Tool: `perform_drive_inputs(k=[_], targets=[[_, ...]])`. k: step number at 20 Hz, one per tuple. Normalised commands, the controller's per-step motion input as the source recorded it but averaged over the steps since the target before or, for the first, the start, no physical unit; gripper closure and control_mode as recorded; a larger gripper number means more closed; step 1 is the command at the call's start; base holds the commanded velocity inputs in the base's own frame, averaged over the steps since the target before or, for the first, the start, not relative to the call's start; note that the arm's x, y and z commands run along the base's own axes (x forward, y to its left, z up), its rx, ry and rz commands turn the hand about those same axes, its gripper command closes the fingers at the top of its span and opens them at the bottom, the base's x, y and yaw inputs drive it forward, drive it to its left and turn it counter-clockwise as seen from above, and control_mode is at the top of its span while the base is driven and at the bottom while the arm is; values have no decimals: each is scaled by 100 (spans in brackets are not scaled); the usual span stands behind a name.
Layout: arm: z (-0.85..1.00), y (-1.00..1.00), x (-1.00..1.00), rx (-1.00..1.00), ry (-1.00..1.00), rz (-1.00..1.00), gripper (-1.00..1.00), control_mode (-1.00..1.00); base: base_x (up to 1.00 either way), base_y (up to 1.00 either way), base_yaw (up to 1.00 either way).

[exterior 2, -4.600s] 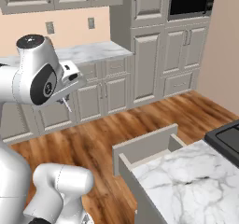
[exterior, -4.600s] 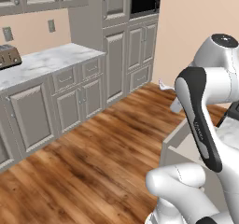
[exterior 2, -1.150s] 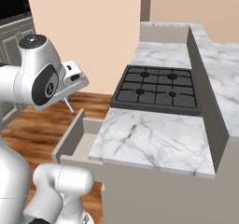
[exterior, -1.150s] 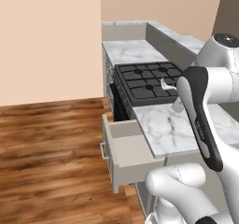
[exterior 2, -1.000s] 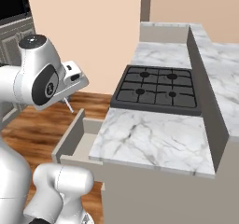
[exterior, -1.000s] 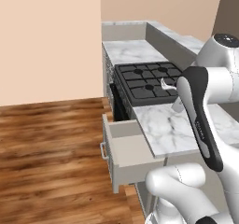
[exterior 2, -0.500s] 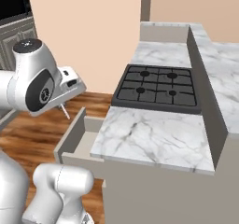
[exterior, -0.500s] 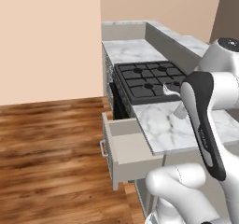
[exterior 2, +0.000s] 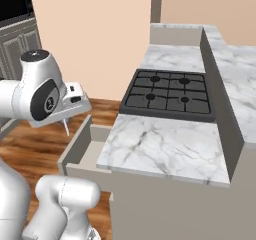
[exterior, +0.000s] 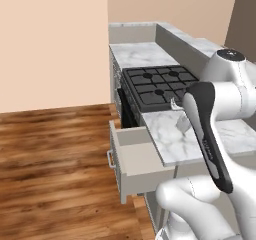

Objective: Organize the utensils by type. Pick up the wooden spoons from the counter and place them in the open cabinet. Then pick up the metallic utensils from the counter and place them in the open drawer.

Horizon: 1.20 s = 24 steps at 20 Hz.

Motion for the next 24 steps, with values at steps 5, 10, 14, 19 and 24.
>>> perform_drive_inputs(k=[5, 10, 14, 19, 24], targets=[[-35, 15, 27, 5, 3, -20, 100, -100, 0, 0, 0], [-10, 11, 70, 2, 17, -23, 100, -100, 0, 0, 0], [-11, 2, 25, -1, 6, -4, 100, -100, 0, 0, 0], [-39, 5, 51, 0, 0, -4, 100, -100, 0, 0, 0], [-46, 9, 43, 4, 1, 0, 100, -100, 0, 0, 0]])
